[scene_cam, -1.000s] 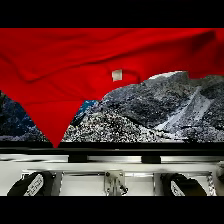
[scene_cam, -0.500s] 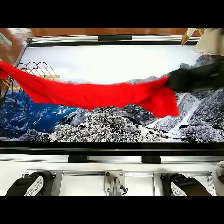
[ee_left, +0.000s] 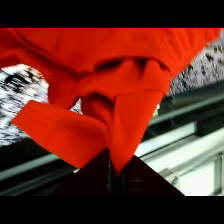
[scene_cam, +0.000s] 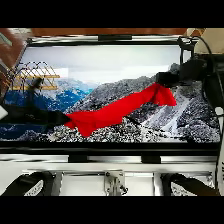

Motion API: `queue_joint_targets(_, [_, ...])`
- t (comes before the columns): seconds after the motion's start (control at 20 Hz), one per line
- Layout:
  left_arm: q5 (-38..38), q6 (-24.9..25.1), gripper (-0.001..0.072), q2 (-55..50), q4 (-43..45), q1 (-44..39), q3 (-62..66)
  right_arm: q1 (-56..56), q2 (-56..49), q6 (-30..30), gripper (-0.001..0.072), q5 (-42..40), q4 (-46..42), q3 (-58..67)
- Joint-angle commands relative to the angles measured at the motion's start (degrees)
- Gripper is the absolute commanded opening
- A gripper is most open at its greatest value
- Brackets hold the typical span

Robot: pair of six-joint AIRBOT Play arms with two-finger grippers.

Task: Fold the shirts.

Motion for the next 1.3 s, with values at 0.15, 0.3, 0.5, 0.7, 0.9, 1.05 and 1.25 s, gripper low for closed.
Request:
queue_joint_targets(0.15, [20.09, -7.43, 0.0033, -2.05, -5.53, -19.69, -16.20, -0.46, -8.55, 2.71, 0.0373, 4.79, 3.65, -0.28])
queue_joint_targets(0.3, [19.91, -6.99, 0.0033, -1.64, -5.42, -19.28, -16.02, -2.34, -7.52, -0.76, 0.0584, 1.05, 3.96, -0.22])
queue_joint_targets(0.5, [19.82, -6.84, 0.0034, -1.20, -5.46, -16.11, -16.04, -7.41, -3.37, -4.46, 0.0584, -8.63, 9.07, -0.31])
queue_joint_targets(0.7, [20.52, -6.84, 0.0034, -3.06, -6.82, -19.87, -16.09, -5.97, -3.13, -7.67, 0.0584, -13.03, 19.93, -5.01])
queue_joint_targets(0.9, [27.30, -6.88, 0.0167, -5.75, -11.28, -26.14, -16.04, 1.77, -3.13, -7.91, 0.0584, -9.11, 20.11, -11.65])
queue_joint_targets(1.05, [21.88, -6.82, 0.0720, -5.53, -11.39, -21.11, -14.43, 5.20, -3.10, -7.89, 0.0584, -10.12, 20.17, -12.24])
queue_joint_targets(1.25, [5.64, -1.46, 0.0720, -5.33, -5.70, -0.85, -8.02, 5.68, -3.10, -7.85, 0.0584, -15.06, 19.89, -12.31])
